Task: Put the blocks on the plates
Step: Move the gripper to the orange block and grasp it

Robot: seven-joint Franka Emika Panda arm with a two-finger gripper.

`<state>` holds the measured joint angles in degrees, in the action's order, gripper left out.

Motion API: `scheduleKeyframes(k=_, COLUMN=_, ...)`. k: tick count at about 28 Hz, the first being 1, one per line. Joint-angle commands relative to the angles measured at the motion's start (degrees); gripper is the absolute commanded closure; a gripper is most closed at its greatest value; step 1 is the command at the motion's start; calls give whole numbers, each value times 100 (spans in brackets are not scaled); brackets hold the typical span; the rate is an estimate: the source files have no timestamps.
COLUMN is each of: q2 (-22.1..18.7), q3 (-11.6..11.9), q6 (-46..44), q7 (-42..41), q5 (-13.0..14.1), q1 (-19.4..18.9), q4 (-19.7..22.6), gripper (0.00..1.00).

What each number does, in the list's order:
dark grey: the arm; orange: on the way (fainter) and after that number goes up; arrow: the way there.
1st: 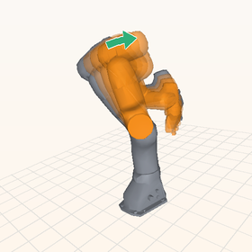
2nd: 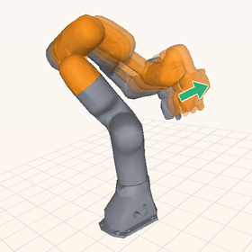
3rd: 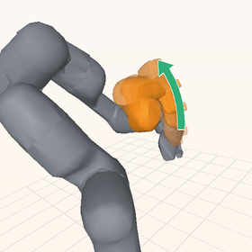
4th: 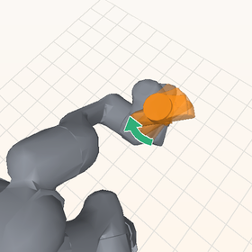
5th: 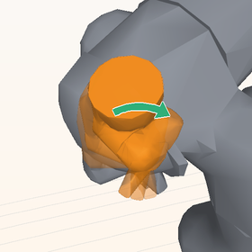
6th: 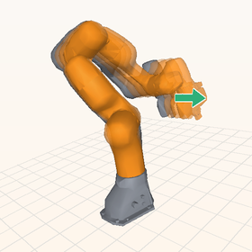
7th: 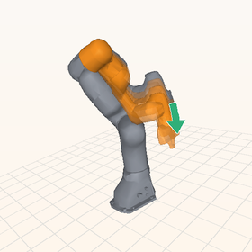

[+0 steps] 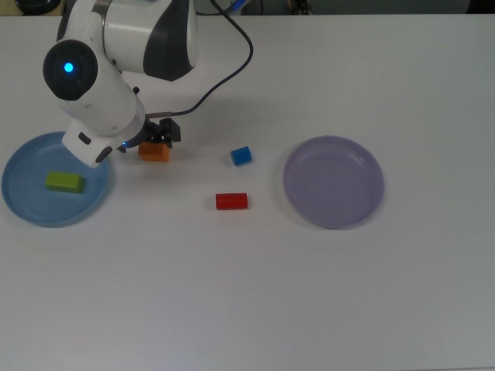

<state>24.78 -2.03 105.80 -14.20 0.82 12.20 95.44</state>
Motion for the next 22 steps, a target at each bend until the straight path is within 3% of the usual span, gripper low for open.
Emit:
scheduleKeyframes(k=1, q2=-97, q3=80, q6=257, q7=312, q5=6, q1=-25, q4=273, gripper=10)
scheduleKeyframes(k=10, q2=-62, q3=71, q6=495, q7=418, q5=-135, q1=-121, q4=537, gripper=11)
scheduleKeyframes(k=12, q2=-9, q3=80, q6=495, q7=418, q5=-135, q1=-131, q4=537, gripper=16)
scheduleKeyframes(k=16, q2=0, q3=71, q6=503, q7=418, q5=-170, q1=-131, q4=528, gripper=41)
scheduleKeyframes(k=18, q2=0, q3=71, q6=503, q7=409, q5=-170, q1=-131, q4=528, gripper=63)
scheduleKeyframes(k=19, q2=-9, q3=71, q6=503, q7=409, q5=-170, q1=-131, q4=519, gripper=85)
scheduleKeyframes(k=20, q2=-9, q3=71, q6=503, q7=418, q5=-170, q1=-131, q4=511, gripper=94)
scheduleKeyframes(k=22, q2=-35, q3=80, q6=495, q7=418, q5=-170, q1=-122, q4=502, gripper=100)
